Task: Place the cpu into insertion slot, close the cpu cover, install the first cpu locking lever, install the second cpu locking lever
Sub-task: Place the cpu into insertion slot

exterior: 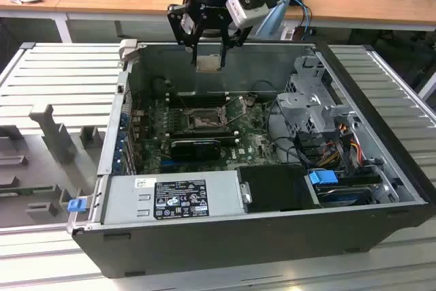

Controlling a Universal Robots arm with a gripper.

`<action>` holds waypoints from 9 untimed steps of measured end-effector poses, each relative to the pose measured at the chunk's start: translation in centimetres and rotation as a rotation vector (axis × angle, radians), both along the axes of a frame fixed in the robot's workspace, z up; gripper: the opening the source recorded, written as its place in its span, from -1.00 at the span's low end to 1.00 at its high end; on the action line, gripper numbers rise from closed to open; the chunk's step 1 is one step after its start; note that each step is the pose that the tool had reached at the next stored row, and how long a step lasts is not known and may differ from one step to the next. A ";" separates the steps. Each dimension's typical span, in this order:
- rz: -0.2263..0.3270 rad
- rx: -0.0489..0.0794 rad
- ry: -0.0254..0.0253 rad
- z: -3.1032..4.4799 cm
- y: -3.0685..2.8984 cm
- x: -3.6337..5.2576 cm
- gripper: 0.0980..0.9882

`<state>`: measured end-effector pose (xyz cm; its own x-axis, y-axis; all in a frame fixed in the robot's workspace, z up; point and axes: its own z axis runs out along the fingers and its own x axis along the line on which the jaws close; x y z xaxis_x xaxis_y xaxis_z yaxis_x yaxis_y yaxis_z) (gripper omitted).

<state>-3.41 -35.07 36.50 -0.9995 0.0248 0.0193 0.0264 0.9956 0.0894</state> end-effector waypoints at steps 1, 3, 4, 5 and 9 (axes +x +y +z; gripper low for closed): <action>-0.003 0.000 0.0000 0.00 0.00 0.00 -0.04; -0.068 0.000 0.0000 0.00 0.00 0.00 -0.04; -0.116 0.000 0.0000 -0.01 0.00 0.00 -0.04; -0.138 0.000 0.0001 -0.01 0.00 0.00 -0.04; -0.180 0.000 0.0001 -0.11 0.00 -0.16 -0.04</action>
<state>-3.57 -35.07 36.40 -0.9790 0.2028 0.0193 0.2038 0.9750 0.0890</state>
